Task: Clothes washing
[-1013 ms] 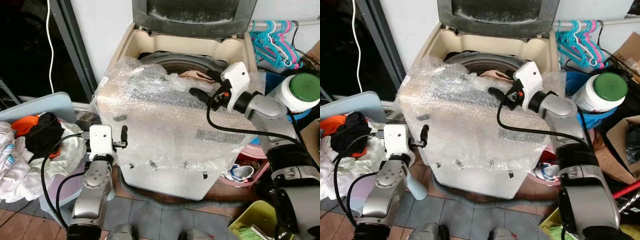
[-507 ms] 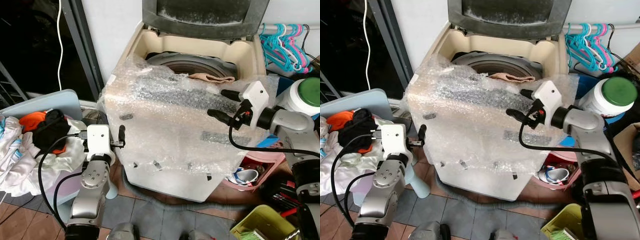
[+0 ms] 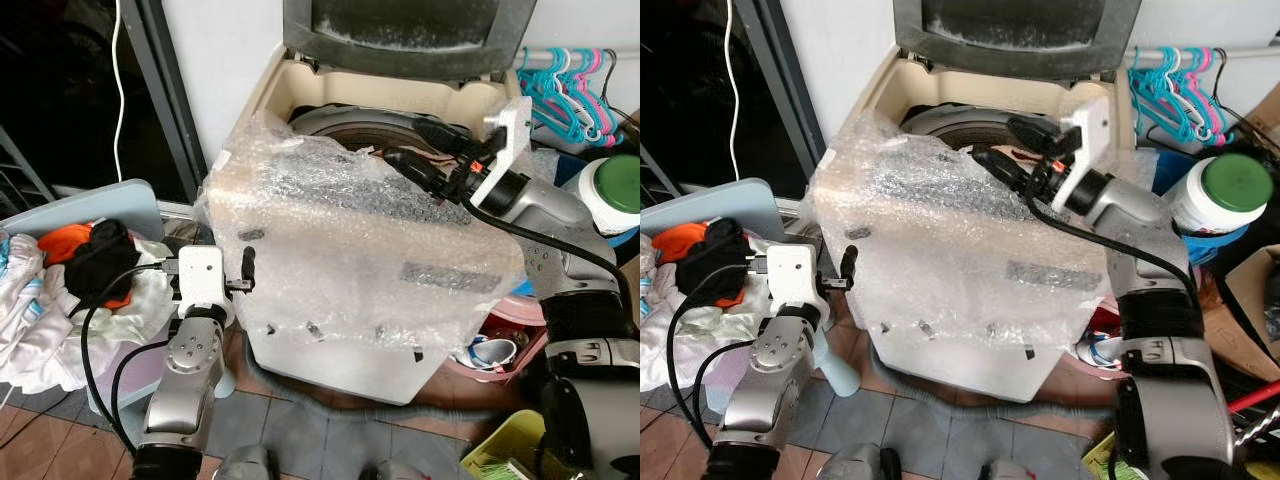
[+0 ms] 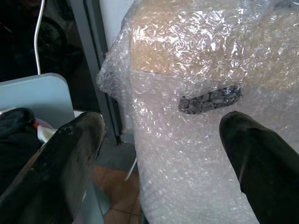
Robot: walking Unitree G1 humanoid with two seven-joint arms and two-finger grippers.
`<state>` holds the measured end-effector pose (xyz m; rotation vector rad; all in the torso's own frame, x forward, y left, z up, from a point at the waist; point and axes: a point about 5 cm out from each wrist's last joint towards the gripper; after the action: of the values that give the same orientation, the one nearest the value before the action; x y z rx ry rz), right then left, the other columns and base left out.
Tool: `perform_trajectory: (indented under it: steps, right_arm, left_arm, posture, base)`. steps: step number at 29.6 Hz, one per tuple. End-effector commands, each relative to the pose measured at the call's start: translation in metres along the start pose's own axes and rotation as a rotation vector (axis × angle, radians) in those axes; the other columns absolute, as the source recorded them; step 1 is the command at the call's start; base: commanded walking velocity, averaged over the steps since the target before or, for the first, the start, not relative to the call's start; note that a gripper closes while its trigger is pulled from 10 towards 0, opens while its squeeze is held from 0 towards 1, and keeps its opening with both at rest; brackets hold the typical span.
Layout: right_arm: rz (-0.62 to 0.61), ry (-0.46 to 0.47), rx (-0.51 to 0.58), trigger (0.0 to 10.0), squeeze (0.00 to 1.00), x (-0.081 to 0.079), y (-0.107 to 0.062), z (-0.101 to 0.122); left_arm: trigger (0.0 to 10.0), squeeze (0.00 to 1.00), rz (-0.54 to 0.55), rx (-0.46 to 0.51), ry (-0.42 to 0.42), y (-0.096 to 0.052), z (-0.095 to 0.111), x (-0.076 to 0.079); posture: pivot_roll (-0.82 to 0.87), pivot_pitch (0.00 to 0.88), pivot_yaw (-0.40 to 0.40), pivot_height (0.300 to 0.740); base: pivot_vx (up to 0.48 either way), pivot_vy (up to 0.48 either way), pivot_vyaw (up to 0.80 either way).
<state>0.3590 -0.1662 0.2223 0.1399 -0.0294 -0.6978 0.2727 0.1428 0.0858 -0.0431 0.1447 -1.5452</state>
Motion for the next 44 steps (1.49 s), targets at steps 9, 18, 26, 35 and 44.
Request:
perform_trajectory:
  steps: [9,18,26,35,44]
  right_arm:
    - [-0.217,0.008,-0.254,10.0,0.0,0.006,0.026,-0.035]
    - [-0.622,-0.099,-0.208,10.0,0.0,0.049,0.004,-0.016]
    - [-0.548,-0.083,0.008,10.0,0.0,0.043,0.014,0.012]
    - [-0.196,-0.143,-0.096,10.0,0.0,0.007,0.015,-0.016]
    - [-0.113,-0.332,-0.363,10.0,0.0,0.002,-0.023,-0.057]
  left_arm:
    - [10.0,0.0,0.0,-0.001,0.013,-0.001,0.001,0.001]
    - [10.0,0.0,-0.003,-0.01,0.012,-0.001,0.0,0.001]
    - [10.0,0.0,-0.001,-0.012,0.016,-0.001,0.0,0.0]
    - [10.0,0.0,0.002,-0.012,0.016,-0.001,0.0,0.001]
    - [10.0,0.0,0.001,-0.017,0.014,-0.001,0.0,0.0]
  posture:
    - [-0.02,0.0,0.013,0.74]
    - [-0.03,0.0,0.012,0.74]
    - [-0.03,0.0,0.014,0.74]
    - [-0.03,0.0,0.012,0.74]
    - [-0.03,0.0,0.013,0.74]
  base:
    - [0.0,0.0,0.0]
    - [0.0,0.0,0.0]
    - [0.0,0.0,0.0]
    - [0.0,0.0,0.0]
    - [0.0,0.0,0.0]
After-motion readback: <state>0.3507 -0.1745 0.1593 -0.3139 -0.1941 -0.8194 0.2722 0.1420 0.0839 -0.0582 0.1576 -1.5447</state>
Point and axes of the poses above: a point about 5 cm out from each wrist's last joint towards the gripper, its own y axis pointing out of the wrist towards the gripper, its own z axis along the axis of the wrist's last joint, x = y × z, and after that the axes turned 1 degree about y, right-handed
